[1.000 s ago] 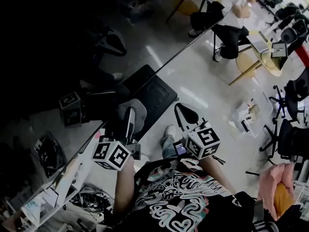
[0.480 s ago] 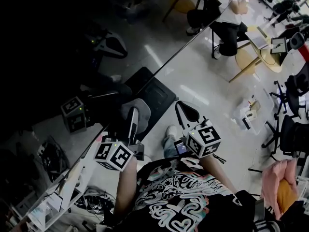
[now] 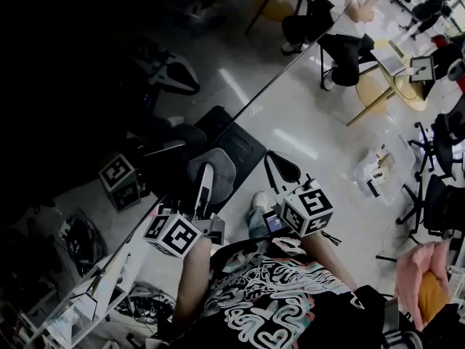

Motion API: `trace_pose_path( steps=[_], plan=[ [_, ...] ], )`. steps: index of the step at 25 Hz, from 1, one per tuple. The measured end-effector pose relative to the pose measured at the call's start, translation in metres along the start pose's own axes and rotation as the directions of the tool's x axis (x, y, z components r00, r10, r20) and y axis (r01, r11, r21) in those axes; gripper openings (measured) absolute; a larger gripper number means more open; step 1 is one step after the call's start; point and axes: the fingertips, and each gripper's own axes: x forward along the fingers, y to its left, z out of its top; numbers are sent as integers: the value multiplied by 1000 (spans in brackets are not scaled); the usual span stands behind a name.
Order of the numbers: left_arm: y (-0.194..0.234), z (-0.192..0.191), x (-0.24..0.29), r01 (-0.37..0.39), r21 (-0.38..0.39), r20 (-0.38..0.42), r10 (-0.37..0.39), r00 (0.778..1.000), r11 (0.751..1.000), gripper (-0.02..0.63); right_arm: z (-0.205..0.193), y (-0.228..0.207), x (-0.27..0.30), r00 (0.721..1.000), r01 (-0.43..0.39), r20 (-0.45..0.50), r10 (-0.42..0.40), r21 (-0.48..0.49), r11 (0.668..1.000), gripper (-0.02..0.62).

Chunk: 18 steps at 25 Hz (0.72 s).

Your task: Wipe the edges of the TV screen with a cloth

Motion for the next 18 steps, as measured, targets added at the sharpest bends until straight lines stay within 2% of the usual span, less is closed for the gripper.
trace_pose_path(
  steps=[8, 18],
  plan=[
    [1, 2, 5, 28, -93, 20, -27, 999, 995, 144, 4, -1, 11, 1000, -9, 4, 9, 2, 1000, 32],
    [6, 1, 14, -41, -181, 46, 50, 998, 983, 143, 12, -16, 16, 1000, -19, 8, 19, 14, 1000, 32]
  ],
)
